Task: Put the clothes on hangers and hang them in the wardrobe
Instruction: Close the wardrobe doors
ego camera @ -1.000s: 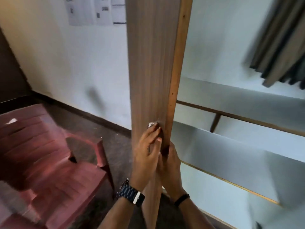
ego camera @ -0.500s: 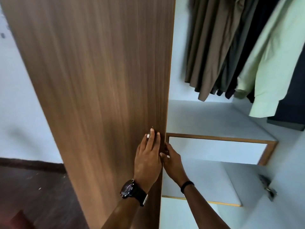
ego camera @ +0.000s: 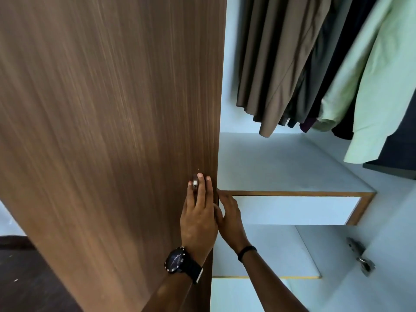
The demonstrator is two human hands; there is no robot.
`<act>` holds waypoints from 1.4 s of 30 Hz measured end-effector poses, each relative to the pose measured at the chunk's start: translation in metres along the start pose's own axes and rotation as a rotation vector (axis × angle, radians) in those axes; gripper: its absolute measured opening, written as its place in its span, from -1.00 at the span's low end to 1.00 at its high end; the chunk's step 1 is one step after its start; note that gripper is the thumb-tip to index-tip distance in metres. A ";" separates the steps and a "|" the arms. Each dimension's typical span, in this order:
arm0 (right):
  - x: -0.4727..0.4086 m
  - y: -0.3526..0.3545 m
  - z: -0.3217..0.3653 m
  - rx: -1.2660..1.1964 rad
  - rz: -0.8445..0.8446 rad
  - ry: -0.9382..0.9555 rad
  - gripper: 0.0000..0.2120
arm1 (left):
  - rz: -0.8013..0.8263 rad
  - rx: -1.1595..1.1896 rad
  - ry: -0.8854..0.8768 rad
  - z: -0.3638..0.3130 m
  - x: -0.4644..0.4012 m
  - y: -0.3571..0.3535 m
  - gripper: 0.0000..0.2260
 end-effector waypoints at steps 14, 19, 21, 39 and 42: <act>0.084 0.153 -0.022 -0.211 -0.347 -0.133 -0.69 | -0.118 0.521 0.259 -0.097 0.038 0.038 -0.48; 0.196 0.293 -0.016 -0.176 -0.630 -0.060 -0.69 | 0.102 0.982 0.201 -0.227 0.075 0.047 -0.51; 0.247 0.346 -0.009 -0.088 -0.725 -0.033 -0.70 | 0.159 1.097 0.167 -0.282 0.093 0.056 -0.53; 0.469 0.559 0.025 0.547 -1.057 0.111 -0.50 | 0.652 1.367 0.030 -0.577 0.225 0.087 -0.50; 0.475 0.557 0.030 0.516 -1.130 0.165 -0.61 | 0.672 1.380 0.038 -0.570 0.230 0.090 -0.53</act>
Point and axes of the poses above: each hand's wrist, its own x-axis away from the middle knuckle, its own y-axis out of the back of the hand, z = x × y, the point moved 8 cm from there along -x, towards the middle knuckle
